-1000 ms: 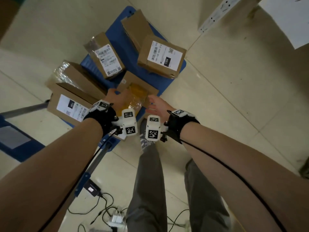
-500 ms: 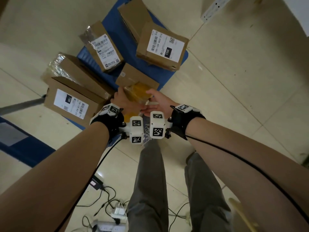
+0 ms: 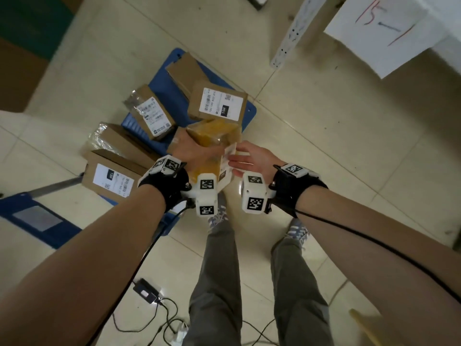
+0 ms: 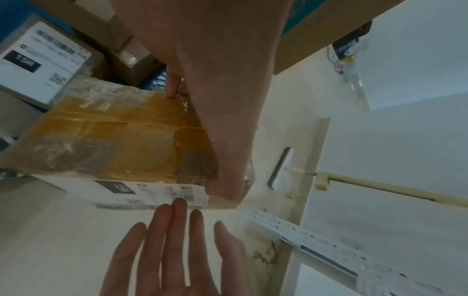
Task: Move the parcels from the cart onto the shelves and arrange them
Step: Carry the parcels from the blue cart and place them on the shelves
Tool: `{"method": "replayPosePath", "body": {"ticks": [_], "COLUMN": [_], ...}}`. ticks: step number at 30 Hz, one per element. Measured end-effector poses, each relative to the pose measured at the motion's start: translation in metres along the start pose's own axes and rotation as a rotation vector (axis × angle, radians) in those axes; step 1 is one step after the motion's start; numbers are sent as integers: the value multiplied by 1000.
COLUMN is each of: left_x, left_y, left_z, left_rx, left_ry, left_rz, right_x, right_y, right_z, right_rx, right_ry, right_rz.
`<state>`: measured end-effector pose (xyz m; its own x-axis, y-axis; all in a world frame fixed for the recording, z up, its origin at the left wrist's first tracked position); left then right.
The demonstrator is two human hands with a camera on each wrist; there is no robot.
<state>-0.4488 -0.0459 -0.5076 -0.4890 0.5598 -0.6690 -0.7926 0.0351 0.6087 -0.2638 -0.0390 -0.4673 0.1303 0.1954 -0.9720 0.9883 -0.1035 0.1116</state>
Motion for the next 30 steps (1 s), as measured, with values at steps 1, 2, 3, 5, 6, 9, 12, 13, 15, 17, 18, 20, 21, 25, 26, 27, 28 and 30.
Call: {"method": "replayPosePath", "body": {"ticks": [1,2,3,5,6,9,12,13,15,17,18,20,21,25,26,27,28,30], "left_x": [-13,-23,-37,-64,-78,-117,-154,-167,-183,-196,-191,-223,-241,-333,-354,-380,-393,-404], "left_y": [3,6,10,15,18,28,32,32,31,30,23,28,31,49,50,57,59,57], "left_z": [20,36,56,88,102,142,180,190,205,214,213,229,239,281,290,300,307,313], "left_rx": [12,26,17,-54,-91,-143,-182,-206,-201,-200,-220,-182,-178,-173,-144,-137,-148,-127], "left_ry": [-9,-27,-41,-63,-74,-137,-121,-121,-104,-92,-70,-58,-56,-167,-230,-269,-276,-230], "left_rz": [-13,-21,-33,-58,-61,-69,-172,-209,-242,-263,-300,-363,-389,-567,-564,-578,-613,-613], "right_x": [-9,-17,-26,-50,-64,-105,-149,-164,-194,-218,-230,-247,-255,-285,-294,-301,-308,-319], "right_y": [8,16,25,47,59,94,131,144,169,192,205,226,235,272,280,288,295,309], "right_z": [-6,-13,-19,-33,-40,-53,-62,-65,-69,-71,-71,-68,-66,-61,-60,-60,-59,-58], "right_rx": [2,2,3,-6,-15,-34,-22,-31,-96,-136,-131,-105,-85,-68,-43,2,63,177], "right_ry": [12,23,36,71,87,116,128,130,149,189,202,220,225,290,297,288,276,261], "right_rz": [16,28,41,68,79,105,125,142,206,258,269,277,275,178,154,120,76,-19]}}
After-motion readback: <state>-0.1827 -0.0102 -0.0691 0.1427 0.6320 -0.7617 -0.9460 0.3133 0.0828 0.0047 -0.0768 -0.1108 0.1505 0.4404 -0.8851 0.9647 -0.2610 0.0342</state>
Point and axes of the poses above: each hand's wrist, its own x-axis towards the middle knuckle, its own y-axis out of the back of the hand, z = x × y, the point moved 2 cm from there along x, towards the middle knuckle, and after that the axes turned 15 degrees about z, right-handed, at the moved point
